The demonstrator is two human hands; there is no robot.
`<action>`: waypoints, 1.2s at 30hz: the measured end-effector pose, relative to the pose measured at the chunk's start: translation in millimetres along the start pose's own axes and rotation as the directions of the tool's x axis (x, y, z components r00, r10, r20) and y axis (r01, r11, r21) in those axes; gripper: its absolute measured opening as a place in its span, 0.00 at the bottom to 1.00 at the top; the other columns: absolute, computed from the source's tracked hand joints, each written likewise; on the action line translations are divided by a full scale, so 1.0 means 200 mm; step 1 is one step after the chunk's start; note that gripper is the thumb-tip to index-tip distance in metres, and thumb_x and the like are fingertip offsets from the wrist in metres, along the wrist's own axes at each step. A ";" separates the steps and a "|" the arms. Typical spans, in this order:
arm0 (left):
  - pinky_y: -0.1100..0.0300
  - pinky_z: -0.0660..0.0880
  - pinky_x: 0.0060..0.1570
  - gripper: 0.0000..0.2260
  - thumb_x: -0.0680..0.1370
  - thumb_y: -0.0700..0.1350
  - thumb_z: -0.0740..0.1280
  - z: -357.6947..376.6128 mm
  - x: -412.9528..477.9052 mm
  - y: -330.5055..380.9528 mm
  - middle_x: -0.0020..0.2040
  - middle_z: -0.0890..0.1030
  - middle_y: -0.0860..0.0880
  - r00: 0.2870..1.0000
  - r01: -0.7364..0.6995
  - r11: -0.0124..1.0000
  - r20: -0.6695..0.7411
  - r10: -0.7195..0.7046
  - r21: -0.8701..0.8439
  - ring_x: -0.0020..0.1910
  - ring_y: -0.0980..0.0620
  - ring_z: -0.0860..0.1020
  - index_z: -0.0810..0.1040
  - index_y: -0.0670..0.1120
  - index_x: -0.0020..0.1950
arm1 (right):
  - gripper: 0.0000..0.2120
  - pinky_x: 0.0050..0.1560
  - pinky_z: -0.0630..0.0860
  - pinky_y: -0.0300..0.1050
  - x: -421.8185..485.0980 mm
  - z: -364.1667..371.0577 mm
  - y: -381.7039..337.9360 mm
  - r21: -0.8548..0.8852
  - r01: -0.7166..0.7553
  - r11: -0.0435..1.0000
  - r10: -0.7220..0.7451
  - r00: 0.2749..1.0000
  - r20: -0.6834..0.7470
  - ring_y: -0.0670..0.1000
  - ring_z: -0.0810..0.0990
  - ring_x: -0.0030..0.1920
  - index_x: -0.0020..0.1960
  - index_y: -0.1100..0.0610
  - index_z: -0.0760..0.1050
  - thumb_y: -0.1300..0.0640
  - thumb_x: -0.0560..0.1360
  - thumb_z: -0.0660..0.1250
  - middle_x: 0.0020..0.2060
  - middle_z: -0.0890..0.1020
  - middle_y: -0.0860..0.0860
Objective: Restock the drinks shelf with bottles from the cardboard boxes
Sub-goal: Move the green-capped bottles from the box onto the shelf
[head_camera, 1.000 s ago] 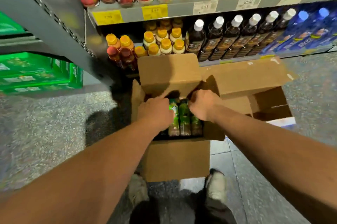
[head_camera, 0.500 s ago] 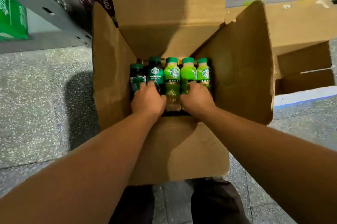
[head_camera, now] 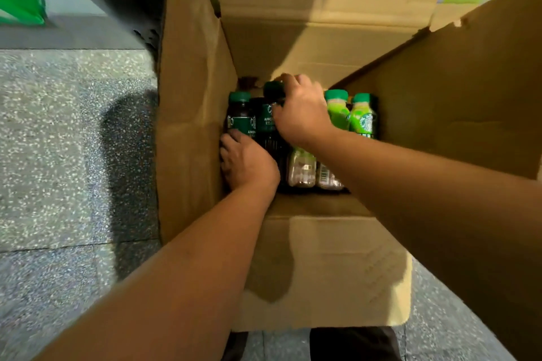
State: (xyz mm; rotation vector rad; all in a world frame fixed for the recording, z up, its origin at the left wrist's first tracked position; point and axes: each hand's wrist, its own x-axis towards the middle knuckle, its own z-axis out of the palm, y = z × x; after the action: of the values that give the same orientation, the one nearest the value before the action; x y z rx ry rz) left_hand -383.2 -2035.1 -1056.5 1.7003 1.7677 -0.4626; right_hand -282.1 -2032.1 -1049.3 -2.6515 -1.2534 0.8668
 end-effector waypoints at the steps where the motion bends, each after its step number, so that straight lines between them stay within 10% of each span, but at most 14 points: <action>1: 0.51 0.65 0.66 0.33 0.76 0.39 0.67 0.01 0.00 -0.01 0.70 0.61 0.43 1.000 0.000 1.000 -0.007 0.000 0.002 0.68 0.43 0.64 0.53 0.41 0.76 | 0.21 0.62 0.63 0.50 0.04 0.00 -0.01 -0.054 0.005 0.999 -0.003 0.999 0.040 0.59 0.66 0.64 0.70 0.56 0.65 0.53 0.77 0.60 0.65 0.70 0.55; 12: 0.61 0.63 0.66 0.26 0.76 0.30 0.56 -0.14 0.01 -0.01 0.73 0.65 0.49 0.979 -0.195 0.942 -0.115 0.169 -0.274 0.69 0.48 0.67 0.66 0.45 0.73 | 0.25 0.73 0.36 0.59 0.14 0.01 0.00 -0.069 -0.027 0.997 0.043 0.966 0.254 0.56 0.51 0.77 0.70 0.55 0.62 0.44 0.78 0.60 0.71 0.68 0.57; 25: 0.54 0.63 0.68 0.23 0.77 0.39 0.63 -0.21 0.36 0.19 0.70 0.66 0.39 0.911 -0.404 0.830 0.257 0.324 0.384 0.69 0.40 0.65 0.64 0.39 0.72 | 0.25 0.74 0.37 0.55 0.05 -0.04 0.07 0.131 0.031 0.991 -0.061 0.973 0.224 0.55 0.49 0.77 0.72 0.52 0.64 0.47 0.78 0.62 0.73 0.66 0.57; 30: 0.56 0.65 0.62 0.13 0.80 0.43 0.59 -0.21 0.33 0.17 0.66 0.70 0.39 0.939 -0.343 0.915 0.114 0.325 0.215 0.64 0.41 0.70 0.70 0.42 0.64 | 0.22 0.74 0.37 0.52 -0.03 -0.13 0.09 0.198 0.037 0.980 -0.083 0.970 0.229 0.56 0.47 0.77 0.69 0.54 0.64 0.48 0.78 0.62 0.74 0.63 0.58; 36: 0.58 0.69 0.48 0.18 0.76 0.32 0.60 -0.29 0.31 0.21 0.59 0.76 0.39 0.897 -0.348 0.937 0.290 0.333 0.000 0.55 0.40 0.75 0.72 0.44 0.64 | 0.08 0.75 0.44 0.50 -0.10 -0.20 0.15 0.467 -0.061 0.882 -0.042 0.978 0.205 0.54 0.58 0.71 0.53 0.54 0.65 0.55 0.78 0.63 0.63 0.73 0.54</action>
State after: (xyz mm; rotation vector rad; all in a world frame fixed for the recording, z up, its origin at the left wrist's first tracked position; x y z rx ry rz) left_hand -351.7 -1946.3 -1045.9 1.8283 1.2300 -0.5670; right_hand -249.9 -2059.7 -1016.5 -2.2220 -0.9091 1.2926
